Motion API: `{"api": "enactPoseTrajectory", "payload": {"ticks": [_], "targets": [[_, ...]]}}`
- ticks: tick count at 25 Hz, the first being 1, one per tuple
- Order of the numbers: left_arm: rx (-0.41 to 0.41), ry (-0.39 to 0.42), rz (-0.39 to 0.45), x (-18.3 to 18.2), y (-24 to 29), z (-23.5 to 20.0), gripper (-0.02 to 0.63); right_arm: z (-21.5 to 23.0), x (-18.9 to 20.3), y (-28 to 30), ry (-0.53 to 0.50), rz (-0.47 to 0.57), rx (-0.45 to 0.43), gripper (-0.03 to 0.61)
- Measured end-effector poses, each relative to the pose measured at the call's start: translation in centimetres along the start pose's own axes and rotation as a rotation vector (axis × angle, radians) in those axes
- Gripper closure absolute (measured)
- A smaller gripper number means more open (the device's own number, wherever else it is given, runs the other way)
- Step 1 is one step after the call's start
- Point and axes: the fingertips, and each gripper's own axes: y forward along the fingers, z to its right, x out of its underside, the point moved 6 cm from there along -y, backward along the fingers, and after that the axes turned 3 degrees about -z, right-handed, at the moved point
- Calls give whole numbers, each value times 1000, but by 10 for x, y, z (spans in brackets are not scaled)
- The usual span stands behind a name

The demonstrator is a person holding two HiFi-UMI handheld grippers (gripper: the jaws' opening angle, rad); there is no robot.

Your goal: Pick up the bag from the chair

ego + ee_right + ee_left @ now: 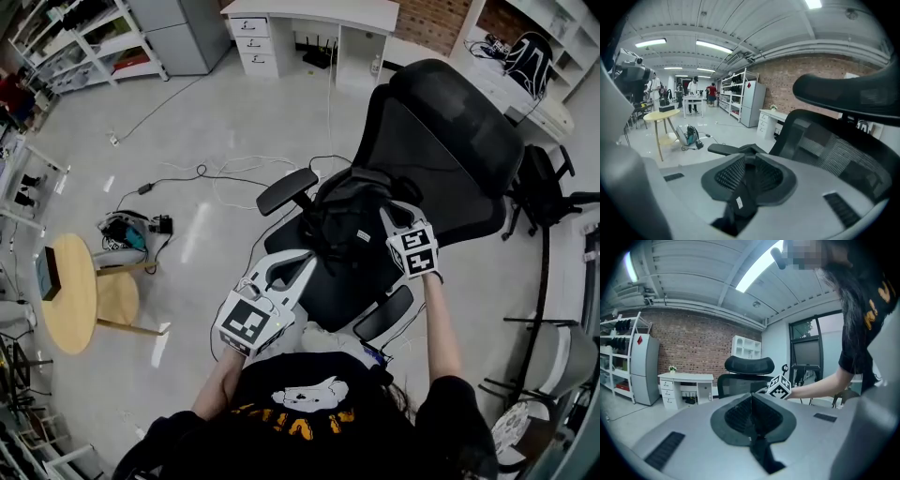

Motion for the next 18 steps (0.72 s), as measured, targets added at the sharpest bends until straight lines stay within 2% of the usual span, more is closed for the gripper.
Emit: {"api": "enactPoseTrajectory", "payload": {"ticks": [3, 9, 14, 18], "targets": [[-10, 7, -12, -3, 8, -8, 604, 15, 5, 31, -34, -50, -27, 478], [-26, 0, -43, -1, 22, -20, 604, 46, 23, 92, -109, -154, -65, 290], [-42, -8, -74, 7, 30, -27, 606, 58, 53, 127, -132, -285, -95, 241], [-57, -21, -109, 11, 36, -34, 604, 62, 68, 150, -101, -336, -125, 224]]}}
